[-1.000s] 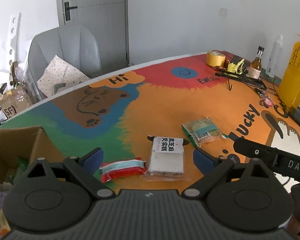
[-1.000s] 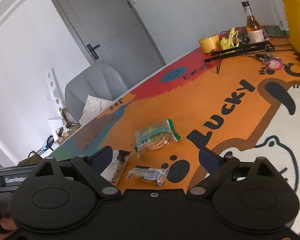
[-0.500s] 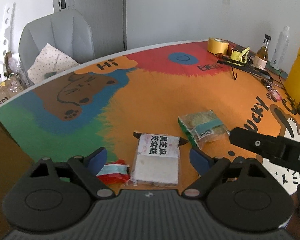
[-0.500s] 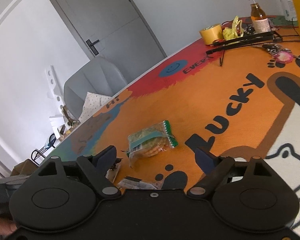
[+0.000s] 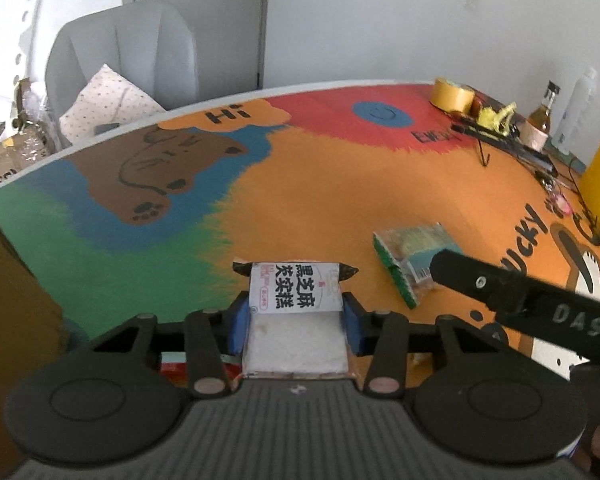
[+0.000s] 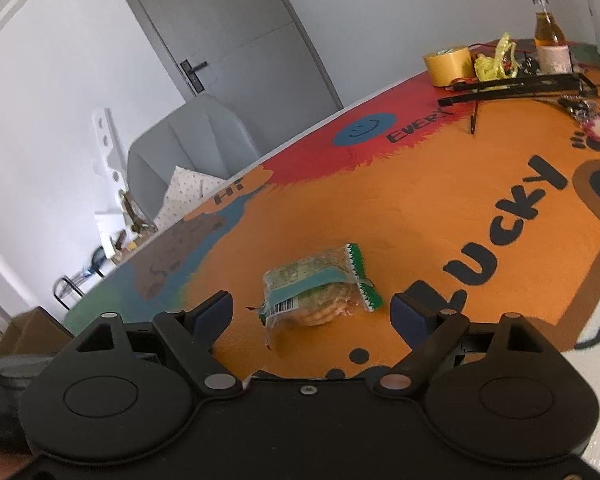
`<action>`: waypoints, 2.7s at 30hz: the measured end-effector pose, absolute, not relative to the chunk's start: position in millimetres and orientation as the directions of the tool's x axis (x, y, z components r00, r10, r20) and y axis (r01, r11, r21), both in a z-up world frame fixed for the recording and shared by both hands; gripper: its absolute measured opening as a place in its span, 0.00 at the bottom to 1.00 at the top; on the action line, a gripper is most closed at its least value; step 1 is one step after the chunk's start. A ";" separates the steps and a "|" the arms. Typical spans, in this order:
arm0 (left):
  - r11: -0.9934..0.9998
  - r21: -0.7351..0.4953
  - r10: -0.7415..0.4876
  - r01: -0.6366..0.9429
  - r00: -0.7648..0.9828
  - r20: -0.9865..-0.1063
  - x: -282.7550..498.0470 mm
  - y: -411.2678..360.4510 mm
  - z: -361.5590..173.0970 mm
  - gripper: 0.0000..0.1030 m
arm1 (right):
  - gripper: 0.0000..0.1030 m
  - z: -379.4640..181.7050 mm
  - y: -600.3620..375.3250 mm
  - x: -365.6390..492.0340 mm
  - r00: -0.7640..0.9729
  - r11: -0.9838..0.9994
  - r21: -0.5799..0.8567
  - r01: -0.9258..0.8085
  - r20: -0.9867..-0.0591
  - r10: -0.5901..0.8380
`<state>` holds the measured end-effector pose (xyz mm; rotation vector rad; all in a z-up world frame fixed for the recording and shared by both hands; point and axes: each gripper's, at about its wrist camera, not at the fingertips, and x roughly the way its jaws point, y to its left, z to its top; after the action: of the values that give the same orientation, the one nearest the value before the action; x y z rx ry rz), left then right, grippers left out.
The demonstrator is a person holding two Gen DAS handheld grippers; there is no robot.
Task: Organize snacks
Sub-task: 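Grasp the white printed pack with the left tool while the right tool grasps the green cracker pack, then carry both held packs toward the cardboard box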
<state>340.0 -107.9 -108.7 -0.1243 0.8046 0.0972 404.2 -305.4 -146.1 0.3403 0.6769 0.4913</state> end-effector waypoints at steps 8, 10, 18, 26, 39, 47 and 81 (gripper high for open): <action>0.981 -0.073 0.080 -0.180 0.718 -0.692 335.1 -90.2 -92.5 0.45 | 0.86 -144.0 -285.6 413.1 0.679 0.867 0.361 -0.345 -0.542 0.496; 0.978 -0.072 0.093 -0.194 0.723 -0.685 334.1 -85.4 -90.4 0.45 | 0.90 -143.2 -279.5 414.2 0.682 0.875 0.330 -0.353 -0.550 0.482; 0.973 -0.079 0.109 -0.219 0.727 -0.678 332.8 -73.0 -88.0 0.45 | 1.00 -136.1 -260.3 422.7 0.715 0.901 0.216 -0.377 -0.551 0.431; 0.968 -0.076 0.122 -0.237 0.719 -0.684 330.3 -67.9 -88.9 0.45 | 0.68 -148.5 -243.1 426.4 0.709 0.905 0.066 -0.419 -0.600 0.372; 0.970 -0.095 0.109 -0.226 0.747 -0.656 302.4 -66.2 -68.1 0.45 | 0.53 -127.5 -280.8 399.1 0.681 0.868 0.264 -0.422 -0.540 0.495; 0.965 -0.120 0.109 -0.235 0.768 -0.631 278.6 -54.1 -49.0 0.45 | 0.53 -106.6 -272.5 376.0 0.686 0.851 0.270 -0.450 -0.505 0.523; 0.920 -0.198 0.183 -0.338 0.817 -0.547 187.1 42.7 -5.0 0.45 | 0.53 -29.3 -185.4 292.9 0.627 0.729 0.246 -0.639 -0.384 0.678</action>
<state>187.1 42.7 -5.0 -0.2942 0.5483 0.2821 292.9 -185.4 -29.3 0.0885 0.4765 0.7563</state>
